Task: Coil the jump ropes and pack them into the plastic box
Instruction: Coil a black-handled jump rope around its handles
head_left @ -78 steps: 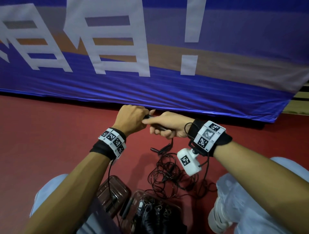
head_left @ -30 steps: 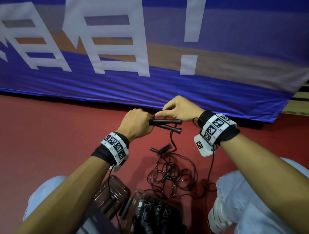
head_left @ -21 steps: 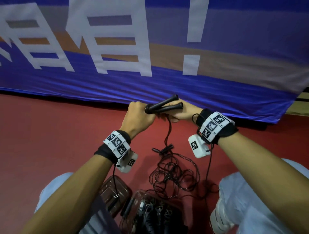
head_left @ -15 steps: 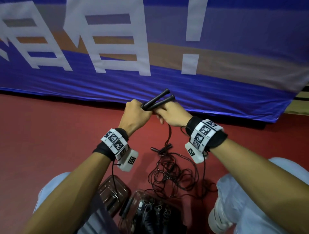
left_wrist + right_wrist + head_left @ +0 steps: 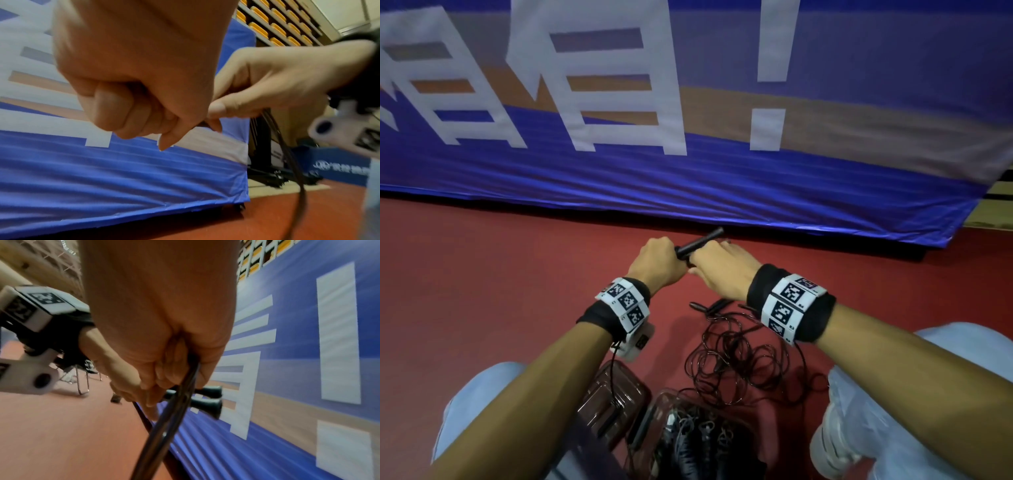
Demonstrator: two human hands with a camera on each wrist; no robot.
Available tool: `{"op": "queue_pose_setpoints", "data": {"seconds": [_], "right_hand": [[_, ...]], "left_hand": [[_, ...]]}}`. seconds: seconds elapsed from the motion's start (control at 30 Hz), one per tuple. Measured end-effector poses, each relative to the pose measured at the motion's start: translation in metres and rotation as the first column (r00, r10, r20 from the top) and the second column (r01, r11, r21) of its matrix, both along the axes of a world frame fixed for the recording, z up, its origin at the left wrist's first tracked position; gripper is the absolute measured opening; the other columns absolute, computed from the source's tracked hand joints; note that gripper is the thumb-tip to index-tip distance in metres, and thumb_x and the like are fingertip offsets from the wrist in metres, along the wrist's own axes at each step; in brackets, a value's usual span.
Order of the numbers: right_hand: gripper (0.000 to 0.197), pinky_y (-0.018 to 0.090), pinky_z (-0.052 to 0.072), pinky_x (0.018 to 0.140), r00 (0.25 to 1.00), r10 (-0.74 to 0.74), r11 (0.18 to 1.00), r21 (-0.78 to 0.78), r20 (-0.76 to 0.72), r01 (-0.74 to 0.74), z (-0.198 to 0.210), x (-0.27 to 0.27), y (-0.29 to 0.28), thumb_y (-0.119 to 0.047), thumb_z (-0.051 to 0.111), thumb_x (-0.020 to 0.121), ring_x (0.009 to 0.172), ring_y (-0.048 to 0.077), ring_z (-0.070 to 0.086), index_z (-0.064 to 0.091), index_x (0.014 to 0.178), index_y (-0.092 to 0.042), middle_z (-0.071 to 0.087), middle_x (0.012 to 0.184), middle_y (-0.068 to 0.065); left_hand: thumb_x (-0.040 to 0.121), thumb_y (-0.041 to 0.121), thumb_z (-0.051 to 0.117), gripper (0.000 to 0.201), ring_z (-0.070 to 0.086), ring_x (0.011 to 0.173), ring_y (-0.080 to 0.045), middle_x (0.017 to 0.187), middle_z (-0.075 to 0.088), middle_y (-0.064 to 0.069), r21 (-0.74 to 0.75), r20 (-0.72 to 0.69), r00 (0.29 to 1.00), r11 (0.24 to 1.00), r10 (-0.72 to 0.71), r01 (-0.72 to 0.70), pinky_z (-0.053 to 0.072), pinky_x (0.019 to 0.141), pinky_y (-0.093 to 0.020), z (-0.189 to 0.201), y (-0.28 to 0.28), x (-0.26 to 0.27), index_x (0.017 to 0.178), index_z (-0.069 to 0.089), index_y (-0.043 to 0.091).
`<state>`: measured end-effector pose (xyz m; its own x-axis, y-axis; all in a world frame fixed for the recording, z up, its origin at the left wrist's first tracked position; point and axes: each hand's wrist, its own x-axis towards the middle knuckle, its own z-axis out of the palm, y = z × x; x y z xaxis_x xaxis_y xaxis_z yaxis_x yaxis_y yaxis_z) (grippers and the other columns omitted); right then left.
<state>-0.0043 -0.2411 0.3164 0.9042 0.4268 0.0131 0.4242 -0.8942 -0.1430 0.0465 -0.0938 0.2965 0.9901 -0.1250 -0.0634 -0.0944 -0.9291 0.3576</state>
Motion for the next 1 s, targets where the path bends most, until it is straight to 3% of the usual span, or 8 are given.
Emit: {"op": "queue_pose_setpoints", "data": {"seconds": [0.1,0.2,0.33,0.5,0.6,0.7,0.8,1.0], "right_hand": [[0.031,0.039,0.051,0.069,0.996,0.043,0.994,-0.103,0.076,-0.035,0.009,0.004,-0.013,-0.041,0.059,0.101,0.085,0.034,0.068,0.072,0.105,-0.013,0.070,0.096,0.009],[0.040,0.036,0.048,0.067,0.995,0.039,0.995,-0.096,0.091,-0.030,0.010,0.008,-0.023,-0.058,0.064,0.092,0.078,0.027,0.065,0.074,0.096,-0.020,0.068,0.091,0.001],[0.062,0.034,0.036,0.059,0.994,0.008,0.999,-0.032,0.107,-0.004,0.003,0.014,-0.032,-0.074,0.070,0.073,0.068,0.024,0.055,0.053,0.079,-0.015,0.058,0.079,-0.002],[0.068,0.029,0.033,0.059,0.996,0.069,0.997,0.017,0.061,-0.070,-0.004,0.015,-0.038,-0.083,0.061,0.072,0.073,0.015,0.058,0.072,0.106,-0.025,0.061,0.078,-0.011],[0.055,0.027,0.031,0.056,0.992,0.123,0.988,0.099,-0.036,-0.119,-0.004,0.013,-0.035,-0.081,0.060,0.078,0.063,0.007,0.051,0.073,0.103,-0.034,0.055,0.063,-0.018],[0.044,0.030,0.035,0.053,0.969,0.170,0.970,0.204,-0.177,-0.133,-0.007,0.012,-0.029,-0.073,0.065,0.081,0.057,0.007,0.052,0.070,0.085,-0.030,0.058,0.058,-0.016],[0.048,0.038,0.045,0.057,0.949,0.170,0.950,0.299,-0.267,-0.086,-0.008,0.016,-0.028,-0.066,0.072,0.081,0.057,0.015,0.055,0.070,0.078,-0.019,0.067,0.064,-0.003],[0.034,0.035,0.055,0.075,0.911,0.166,0.924,0.381,-0.378,-0.010,0.002,0.025,-0.031,-0.048,0.085,0.078,0.073,0.014,0.071,0.075,0.086,-0.017,0.076,0.076,-0.006]], "left_hand": [[0.087,0.031,0.059,0.021,0.062,0.076,-0.036,0.093,0.068,-0.017,0.117,-0.019,0.992,0.985,-0.127,0.129,0.046,0.062,-0.035,-0.006,-0.003,-0.005,0.081,0.057,0.012],[0.086,0.048,0.066,0.039,0.055,0.061,-0.024,0.082,0.066,-0.010,0.213,-0.054,0.958,0.935,-0.280,0.285,0.043,0.056,-0.031,-0.002,0.002,-0.004,0.073,0.053,0.014],[0.069,0.078,0.068,0.066,0.053,0.053,-0.018,0.063,0.054,0.002,0.365,-0.087,0.897,0.824,-0.434,0.434,0.043,0.052,-0.029,0.007,0.007,-0.011,0.063,0.049,0.015],[0.081,0.057,0.064,0.046,0.051,0.057,-0.024,0.062,0.050,0.002,0.447,-0.032,0.858,0.760,-0.513,0.471,0.046,0.055,-0.031,0.012,0.006,-0.019,0.072,0.058,0.012],[0.081,0.050,0.064,0.038,0.061,0.068,-0.029,0.077,0.063,-0.006,0.511,-0.060,0.807,0.677,-0.588,0.531,0.044,0.058,-0.032,0.013,0.004,-0.023,0.083,0.066,0.012],[0.083,0.048,0.062,0.036,0.067,0.079,-0.033,0.087,0.068,-0.008,0.561,-0.067,0.755,0.601,-0.653,0.569,0.042,0.060,-0.032,0.010,0.003,-0.027,0.093,0.068,0.015],[0.084,0.043,0.060,0.029,0.066,0.078,-0.033,0.086,0.068,-0.009,0.552,-0.049,0.751,0.608,-0.659,0.570,0.039,0.061,-0.032,0.011,0.004,-0.026,0.094,0.067,0.017],[0.087,0.046,0.055,0.034,0.065,0.074,-0.034,0.080,0.068,-0.009,0.551,0.014,0.778,0.655,-0.628,0.518,0.040,0.059,-0.032,0.016,0.008,-0.018,0.083,0.069,0.015]]}}
